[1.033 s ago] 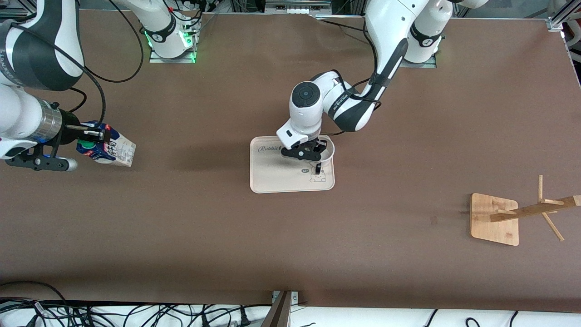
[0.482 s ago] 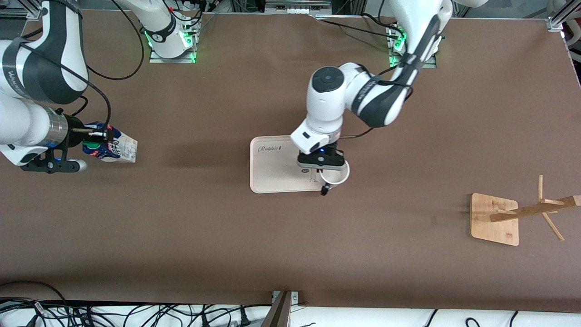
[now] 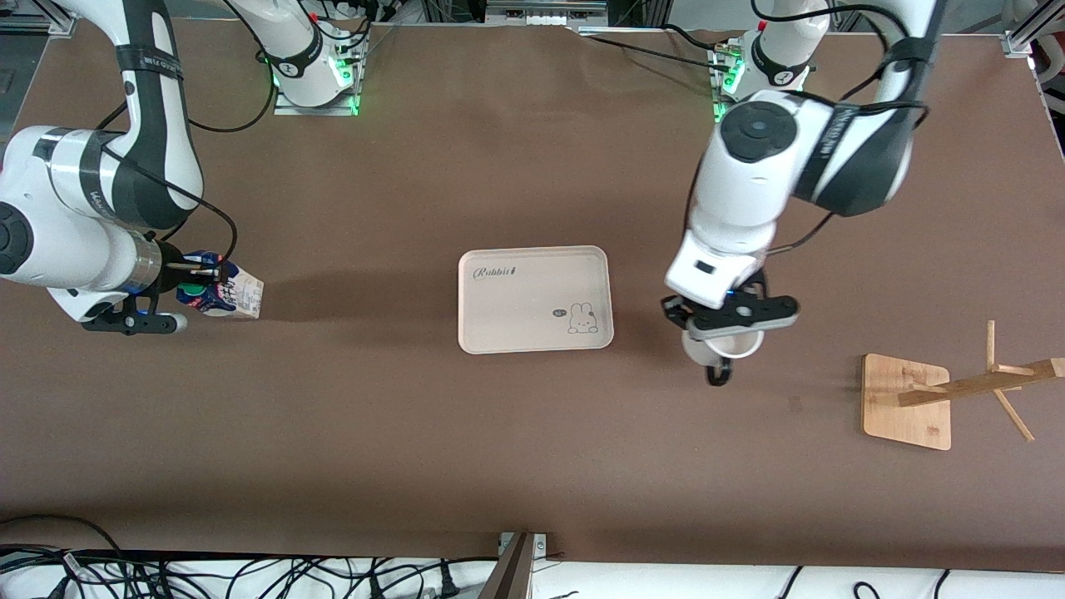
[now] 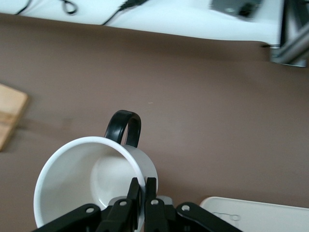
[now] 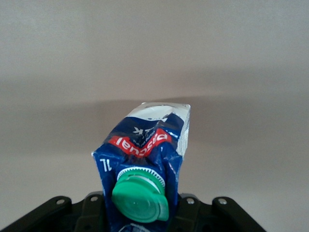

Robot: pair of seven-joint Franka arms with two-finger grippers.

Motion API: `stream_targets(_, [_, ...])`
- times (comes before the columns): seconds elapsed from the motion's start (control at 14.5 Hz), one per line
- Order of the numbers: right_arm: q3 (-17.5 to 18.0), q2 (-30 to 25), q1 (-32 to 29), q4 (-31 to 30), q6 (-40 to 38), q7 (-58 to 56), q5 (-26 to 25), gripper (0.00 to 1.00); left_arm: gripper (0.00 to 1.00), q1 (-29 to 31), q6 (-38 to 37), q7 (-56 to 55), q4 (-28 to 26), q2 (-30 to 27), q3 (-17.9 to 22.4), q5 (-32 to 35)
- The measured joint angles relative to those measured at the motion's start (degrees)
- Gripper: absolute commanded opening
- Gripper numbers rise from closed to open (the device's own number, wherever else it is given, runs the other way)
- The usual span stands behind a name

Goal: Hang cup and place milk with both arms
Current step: 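Carry the mug toward the wooden stand while the right gripper lowers the carton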

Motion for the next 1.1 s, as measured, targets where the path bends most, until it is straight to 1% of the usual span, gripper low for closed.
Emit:
stream_targets(0.34, [0.1, -0.2, 0.1, -3.1, 5.8, 0.0, 0.1, 0.33, 0.0, 7.3, -18.2, 1.6, 0.5, -4.5, 0.0, -2.7])
stream_targets(0.55, [0.3, -0.2, 0.2, -6.0, 9.9, 0.0, 0.1, 0.33, 0.0, 10.5, -21.6, 5.8, 0.5, -7.2, -0.1, -3.4])
stream_targets(0.76, [0.4, -0.2, 0.5, -7.6, 12.0, 0.0, 0.1, 0.33, 0.0, 14.8, -21.7, 15.1, 0.6, -8.7, 0.0, -4.6])
stream_targets(0.83, [0.5, -0.2, 0.7, -7.7, 12.3, 0.0, 0.2, 0.39, 0.0, 16.5, -21.7, 18.4, 0.9, -8.8, 0.0, -5.4])
stream_targets(0.89, [0.7, -0.2, 1.1, -7.7, 12.4, 0.1, 0.4, 0.67, 0.0, 18.0, -21.7, 21.5, 1.4, -8.8, 0.0, -5.9])
stream_targets(0.96, [1.0, -0.2, 1.6, -7.7, 12.6, 0.4, 0.5, 1.0, 0.0, 19.3, -21.6, 24.1, 1.9, -8.8, 0.1, -6.2])
stream_targets(1.1, [1.2, -0.2, 2.0, -7.7, 12.8, 0.6, 0.6, 1.0, 0.0, 20.6, -21.5, 27.5, 3.8, -8.2, 0.1, -6.5])
